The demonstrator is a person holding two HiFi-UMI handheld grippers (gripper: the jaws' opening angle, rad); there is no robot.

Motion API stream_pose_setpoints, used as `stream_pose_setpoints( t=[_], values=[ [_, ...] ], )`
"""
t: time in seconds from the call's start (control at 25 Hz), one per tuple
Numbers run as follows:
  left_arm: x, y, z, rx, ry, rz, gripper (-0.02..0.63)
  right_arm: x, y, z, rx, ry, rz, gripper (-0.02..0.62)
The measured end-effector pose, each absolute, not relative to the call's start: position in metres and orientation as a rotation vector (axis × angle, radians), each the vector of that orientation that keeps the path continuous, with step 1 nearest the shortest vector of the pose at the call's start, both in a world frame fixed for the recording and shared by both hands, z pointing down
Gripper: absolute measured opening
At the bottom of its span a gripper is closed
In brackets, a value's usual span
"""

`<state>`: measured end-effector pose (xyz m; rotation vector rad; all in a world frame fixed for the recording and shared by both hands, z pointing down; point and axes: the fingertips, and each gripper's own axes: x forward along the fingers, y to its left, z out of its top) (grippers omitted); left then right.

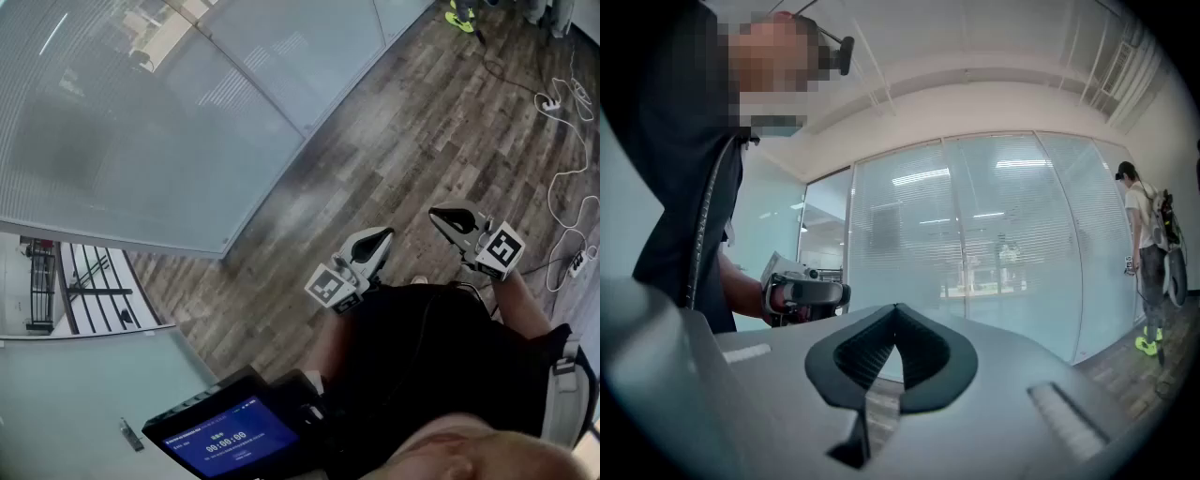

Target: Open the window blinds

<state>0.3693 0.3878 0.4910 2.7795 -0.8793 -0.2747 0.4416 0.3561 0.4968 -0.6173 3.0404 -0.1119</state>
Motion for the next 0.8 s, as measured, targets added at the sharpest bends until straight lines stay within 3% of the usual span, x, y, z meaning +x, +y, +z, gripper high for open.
stream_pose_setpoints(
  t=[0.8],
  values=[
    [0.368, 0.383, 0.499, 2.796, -0.874, -0.184, 0.002, 0.427, 0.353, 0.495, -0.512, 3.048, -0.106, 0.008]
  ],
)
